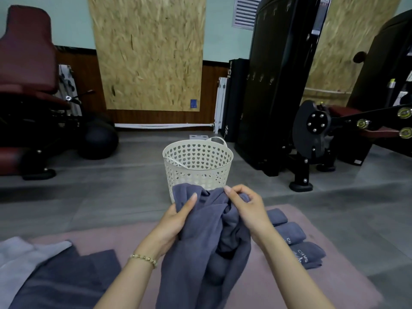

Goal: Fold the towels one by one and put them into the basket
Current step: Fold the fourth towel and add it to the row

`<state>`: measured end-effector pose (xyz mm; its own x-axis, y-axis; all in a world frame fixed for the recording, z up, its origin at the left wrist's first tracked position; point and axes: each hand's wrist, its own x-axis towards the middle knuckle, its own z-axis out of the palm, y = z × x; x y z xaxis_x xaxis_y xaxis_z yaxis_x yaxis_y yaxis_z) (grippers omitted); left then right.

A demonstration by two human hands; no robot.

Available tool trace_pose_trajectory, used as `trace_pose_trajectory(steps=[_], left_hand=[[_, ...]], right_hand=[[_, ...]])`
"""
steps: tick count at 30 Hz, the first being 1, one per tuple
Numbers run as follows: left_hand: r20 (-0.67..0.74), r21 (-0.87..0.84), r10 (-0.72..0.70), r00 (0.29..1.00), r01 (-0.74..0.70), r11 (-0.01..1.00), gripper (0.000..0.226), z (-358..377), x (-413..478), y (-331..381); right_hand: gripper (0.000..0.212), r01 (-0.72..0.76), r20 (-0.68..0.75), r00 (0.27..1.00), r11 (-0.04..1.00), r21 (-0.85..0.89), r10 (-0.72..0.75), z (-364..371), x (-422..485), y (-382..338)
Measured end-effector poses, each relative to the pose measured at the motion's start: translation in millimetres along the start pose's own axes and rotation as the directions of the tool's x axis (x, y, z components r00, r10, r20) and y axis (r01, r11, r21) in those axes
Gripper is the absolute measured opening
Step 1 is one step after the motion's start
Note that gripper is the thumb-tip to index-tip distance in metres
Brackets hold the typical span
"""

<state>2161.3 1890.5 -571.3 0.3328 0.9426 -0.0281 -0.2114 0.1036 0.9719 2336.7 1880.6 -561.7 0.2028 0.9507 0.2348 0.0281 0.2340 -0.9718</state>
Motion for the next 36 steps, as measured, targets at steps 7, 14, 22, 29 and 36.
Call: trace_pose_trajectory(steps=[7,14,22,29,36], left_hand=[[0.064,0.290,-0.083,0.994,0.061,0.955,0.063,1.4,-7.7,-10.4],[0.147,0.252,-0.068,0.987,0.029,0.967,0.050,15.1,-9.8,-25.3],[-0.064,0.110,-0.024,0.998,0.031,0.993,0.029,0.9,2.8,-29.1],[-0.102,0.114,-0.092,0.990,0.103,0.988,0.039,-7.9,6.4,-32.6],[-0.011,0.067,-0.175,0.985,0.175,0.982,0.043,-4.9,5.7,-37.6]], right_hand=[[0.020,0.094,-0.185,0.980,0.991,0.098,-0.075,0.6,-12.7,-9.6],[0.020,0.052,-0.101,0.993,0.997,-0.059,-0.058,6.5,-12.3,4.8],[0.045,-0.324,0.225,0.910,0.937,-0.132,0.347,-5.0,-10.2,17.9],[0.035,-0.439,0.326,0.833,0.893,-0.102,0.447,-15.1,-10.9,13.7],[0.047,-0.474,0.246,0.861,0.878,0.067,0.446,-4.7,-9.1,18.1]])
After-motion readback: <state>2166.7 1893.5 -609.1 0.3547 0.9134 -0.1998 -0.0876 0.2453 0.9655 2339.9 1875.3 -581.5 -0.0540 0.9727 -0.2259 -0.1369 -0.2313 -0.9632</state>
